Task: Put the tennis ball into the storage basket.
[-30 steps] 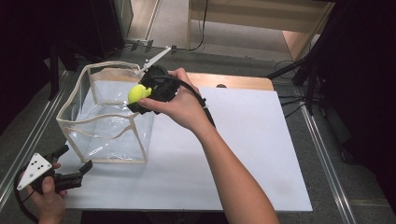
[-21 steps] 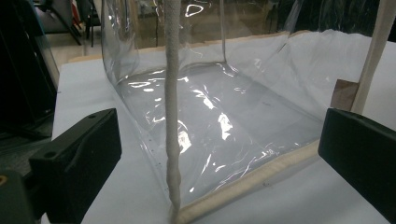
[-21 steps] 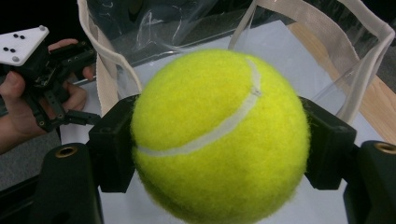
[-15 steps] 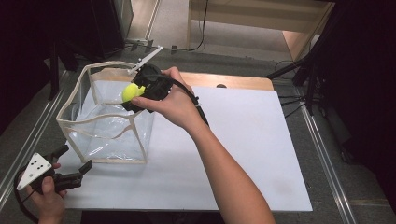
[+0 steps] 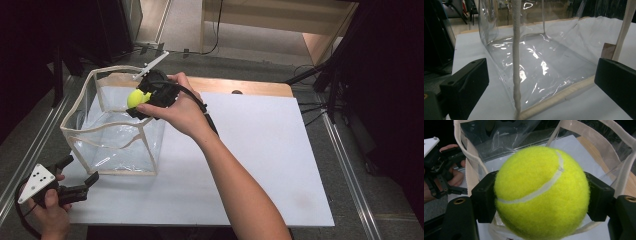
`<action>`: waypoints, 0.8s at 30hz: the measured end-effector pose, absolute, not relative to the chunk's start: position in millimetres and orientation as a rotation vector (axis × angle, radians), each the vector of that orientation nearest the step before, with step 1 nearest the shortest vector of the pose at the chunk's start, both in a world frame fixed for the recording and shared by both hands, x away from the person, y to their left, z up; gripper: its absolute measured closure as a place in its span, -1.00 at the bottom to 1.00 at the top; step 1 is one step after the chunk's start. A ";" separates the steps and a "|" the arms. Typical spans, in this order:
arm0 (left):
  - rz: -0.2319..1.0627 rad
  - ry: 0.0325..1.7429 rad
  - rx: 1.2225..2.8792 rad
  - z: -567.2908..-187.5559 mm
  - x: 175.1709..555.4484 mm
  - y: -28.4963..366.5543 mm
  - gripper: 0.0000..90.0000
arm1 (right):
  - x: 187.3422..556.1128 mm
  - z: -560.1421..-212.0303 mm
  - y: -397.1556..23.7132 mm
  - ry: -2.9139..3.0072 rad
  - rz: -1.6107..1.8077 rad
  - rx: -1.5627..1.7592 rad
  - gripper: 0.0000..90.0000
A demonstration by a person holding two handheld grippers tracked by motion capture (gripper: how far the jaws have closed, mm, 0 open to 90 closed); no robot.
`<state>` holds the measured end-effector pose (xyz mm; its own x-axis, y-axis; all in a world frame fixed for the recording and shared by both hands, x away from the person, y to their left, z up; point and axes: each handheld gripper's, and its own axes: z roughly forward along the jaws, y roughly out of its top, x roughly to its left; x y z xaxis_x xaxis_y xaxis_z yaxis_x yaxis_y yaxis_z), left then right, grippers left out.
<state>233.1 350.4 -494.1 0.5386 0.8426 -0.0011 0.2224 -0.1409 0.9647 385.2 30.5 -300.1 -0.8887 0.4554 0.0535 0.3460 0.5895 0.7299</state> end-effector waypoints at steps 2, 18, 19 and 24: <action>0.694 0.914 1.666 -493.8 232.9 350.5 -1.00 | 386.3 -302.1 31.8 2.679 1.179 0.673 -0.46; 0.692 0.915 1.662 -493.8 233.1 350.6 -1.00 | 389.8 -315.9 42.5 2.740 1.066 0.656 -0.46; 0.693 0.914 1.663 -493.8 233.2 350.7 -1.00 | 390.6 -316.4 42.5 2.740 1.057 0.654 -0.46; 0.693 0.915 1.663 -493.8 233.2 350.6 -1.00 | 393.2 -317.7 43.0 2.785 1.012 0.670 -0.47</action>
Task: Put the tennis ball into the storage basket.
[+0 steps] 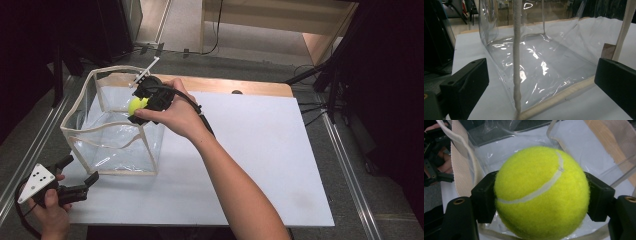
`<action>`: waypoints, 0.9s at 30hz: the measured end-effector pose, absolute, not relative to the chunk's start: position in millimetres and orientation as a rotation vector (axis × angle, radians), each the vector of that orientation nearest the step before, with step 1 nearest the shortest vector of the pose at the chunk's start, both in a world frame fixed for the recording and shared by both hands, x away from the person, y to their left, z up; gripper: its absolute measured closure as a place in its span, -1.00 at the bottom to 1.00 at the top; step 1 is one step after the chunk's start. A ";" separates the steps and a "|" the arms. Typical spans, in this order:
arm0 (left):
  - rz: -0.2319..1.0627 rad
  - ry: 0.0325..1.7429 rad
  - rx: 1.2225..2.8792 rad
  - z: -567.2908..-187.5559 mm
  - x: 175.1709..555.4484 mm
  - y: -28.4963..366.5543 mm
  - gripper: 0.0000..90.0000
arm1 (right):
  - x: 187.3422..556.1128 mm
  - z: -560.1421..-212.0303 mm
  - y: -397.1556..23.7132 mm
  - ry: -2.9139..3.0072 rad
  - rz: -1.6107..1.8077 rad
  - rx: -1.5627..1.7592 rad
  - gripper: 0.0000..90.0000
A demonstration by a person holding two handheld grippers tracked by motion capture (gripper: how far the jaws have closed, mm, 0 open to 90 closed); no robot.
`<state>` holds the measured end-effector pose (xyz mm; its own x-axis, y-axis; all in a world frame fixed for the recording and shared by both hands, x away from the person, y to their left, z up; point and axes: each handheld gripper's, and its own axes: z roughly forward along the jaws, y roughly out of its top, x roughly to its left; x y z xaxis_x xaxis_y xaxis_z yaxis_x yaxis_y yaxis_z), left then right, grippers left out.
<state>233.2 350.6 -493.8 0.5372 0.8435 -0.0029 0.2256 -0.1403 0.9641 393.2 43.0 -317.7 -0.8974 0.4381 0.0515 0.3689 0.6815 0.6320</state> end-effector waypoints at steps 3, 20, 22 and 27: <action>0.693 0.914 1.663 -493.8 233.3 350.6 -1.00 | 392.6 -317.3 43.0 2.794 0.991 0.709 -0.47; 0.693 0.914 1.665 -493.7 233.3 350.6 -1.00 | 381.1 -298.8 18.7 2.686 1.141 0.767 -0.80; 0.693 0.913 1.665 -493.7 233.2 350.5 -1.00 | 378.8 -297.6 15.3 2.673 1.143 0.767 -0.80; 0.693 0.915 1.667 -493.8 233.2 350.2 -1.00 | 374.4 -297.4 7.2 2.676 1.168 0.752 -1.00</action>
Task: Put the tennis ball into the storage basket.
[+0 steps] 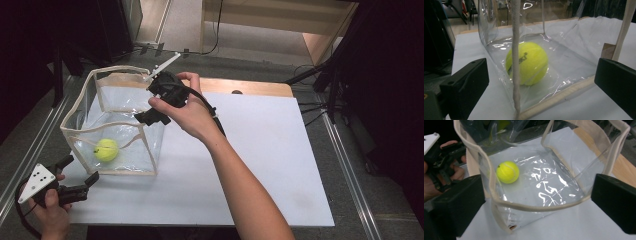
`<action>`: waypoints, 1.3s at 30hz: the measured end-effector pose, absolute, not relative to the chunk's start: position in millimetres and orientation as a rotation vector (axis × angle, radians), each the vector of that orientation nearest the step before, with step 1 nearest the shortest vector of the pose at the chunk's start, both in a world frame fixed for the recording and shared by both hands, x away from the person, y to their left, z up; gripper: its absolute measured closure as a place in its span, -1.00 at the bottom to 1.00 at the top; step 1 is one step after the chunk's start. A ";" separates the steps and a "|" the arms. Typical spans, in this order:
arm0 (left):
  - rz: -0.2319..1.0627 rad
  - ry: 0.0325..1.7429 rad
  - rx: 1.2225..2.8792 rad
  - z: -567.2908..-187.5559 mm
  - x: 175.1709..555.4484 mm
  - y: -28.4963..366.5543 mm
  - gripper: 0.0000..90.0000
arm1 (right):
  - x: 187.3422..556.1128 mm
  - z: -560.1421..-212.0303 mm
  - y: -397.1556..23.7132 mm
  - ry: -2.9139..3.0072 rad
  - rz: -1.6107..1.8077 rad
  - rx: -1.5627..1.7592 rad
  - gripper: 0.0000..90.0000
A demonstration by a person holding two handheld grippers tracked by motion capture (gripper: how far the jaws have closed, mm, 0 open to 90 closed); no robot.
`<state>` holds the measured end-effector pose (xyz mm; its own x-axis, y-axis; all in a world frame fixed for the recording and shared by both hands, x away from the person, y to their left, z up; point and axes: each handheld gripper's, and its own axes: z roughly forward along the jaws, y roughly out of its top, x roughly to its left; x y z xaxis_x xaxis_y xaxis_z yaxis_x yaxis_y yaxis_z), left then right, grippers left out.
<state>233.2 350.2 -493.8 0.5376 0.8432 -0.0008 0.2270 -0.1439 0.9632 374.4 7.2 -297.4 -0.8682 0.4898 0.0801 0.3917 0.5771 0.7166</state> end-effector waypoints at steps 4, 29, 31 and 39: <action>0.694 0.915 1.669 -493.8 233.2 350.0 -1.00 | 370.2 -298.9 1.0 2.665 1.170 0.753 -1.00; 0.695 0.909 1.674 -494.0 233.4 349.5 -1.00 | 349.6 -329.0 -30.4 2.623 1.142 0.782 -1.00; 0.695 0.909 1.673 -494.0 233.3 349.5 -1.00 | 348.4 -332.5 -31.0 2.621 1.137 0.780 -1.00; 0.695 0.908 1.674 -494.0 233.4 349.5 -1.00 | 343.0 -348.1 -35.6 2.615 1.136 0.785 -1.00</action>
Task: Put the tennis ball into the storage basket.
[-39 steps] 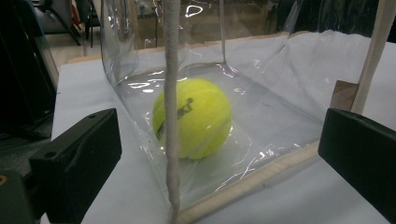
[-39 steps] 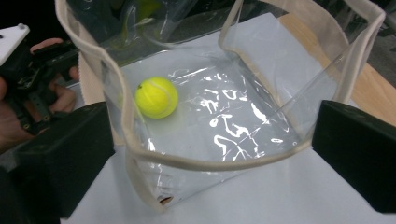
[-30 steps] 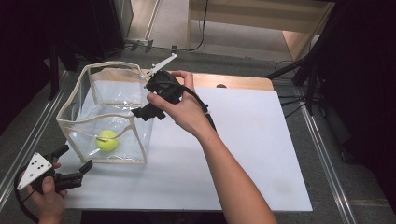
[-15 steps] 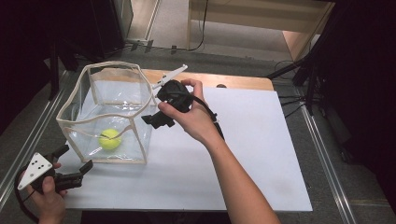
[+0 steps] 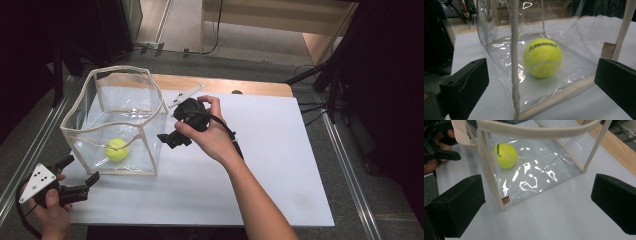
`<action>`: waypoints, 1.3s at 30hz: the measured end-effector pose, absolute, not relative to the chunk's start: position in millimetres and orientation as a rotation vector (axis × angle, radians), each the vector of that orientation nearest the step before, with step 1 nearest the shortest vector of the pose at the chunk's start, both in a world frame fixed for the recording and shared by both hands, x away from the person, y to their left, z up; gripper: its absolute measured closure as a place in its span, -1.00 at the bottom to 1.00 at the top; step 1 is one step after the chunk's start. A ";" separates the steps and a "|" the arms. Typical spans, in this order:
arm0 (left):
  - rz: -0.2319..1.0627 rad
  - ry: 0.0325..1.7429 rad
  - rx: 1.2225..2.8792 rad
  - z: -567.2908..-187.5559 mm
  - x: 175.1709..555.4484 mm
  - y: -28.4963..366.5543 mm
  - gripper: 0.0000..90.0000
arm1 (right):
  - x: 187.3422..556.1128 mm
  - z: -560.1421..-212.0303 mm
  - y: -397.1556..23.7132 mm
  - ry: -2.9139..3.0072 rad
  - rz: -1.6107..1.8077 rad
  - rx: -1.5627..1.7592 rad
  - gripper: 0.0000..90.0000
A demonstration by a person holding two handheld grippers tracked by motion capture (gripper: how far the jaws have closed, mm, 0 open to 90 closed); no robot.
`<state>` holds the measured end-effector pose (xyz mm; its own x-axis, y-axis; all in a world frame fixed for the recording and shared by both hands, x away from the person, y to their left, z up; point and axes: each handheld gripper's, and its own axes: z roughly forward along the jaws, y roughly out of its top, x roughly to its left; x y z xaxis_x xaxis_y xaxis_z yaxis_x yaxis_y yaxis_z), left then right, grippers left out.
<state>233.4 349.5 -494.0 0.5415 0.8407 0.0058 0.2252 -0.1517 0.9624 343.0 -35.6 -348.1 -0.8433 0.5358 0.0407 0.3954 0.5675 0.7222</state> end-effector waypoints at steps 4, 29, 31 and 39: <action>0.696 0.909 1.675 -493.9 233.3 349.7 -1.00 | 340.5 -356.8 -36.7 2.634 1.135 0.778 -1.00; 0.695 0.908 1.675 -494.1 233.2 349.4 -1.00 | 318.1 -410.7 -62.4 2.622 1.237 0.797 -1.00; 0.698 0.906 1.677 -494.1 233.3 349.4 -1.00 | 316.3 -413.9 -66.4 2.623 1.254 0.796 -1.00; 0.698 0.905 1.676 -494.2 233.3 349.2 -1.00 | 307.7 -427.4 -78.8 2.619 1.262 0.827 -1.00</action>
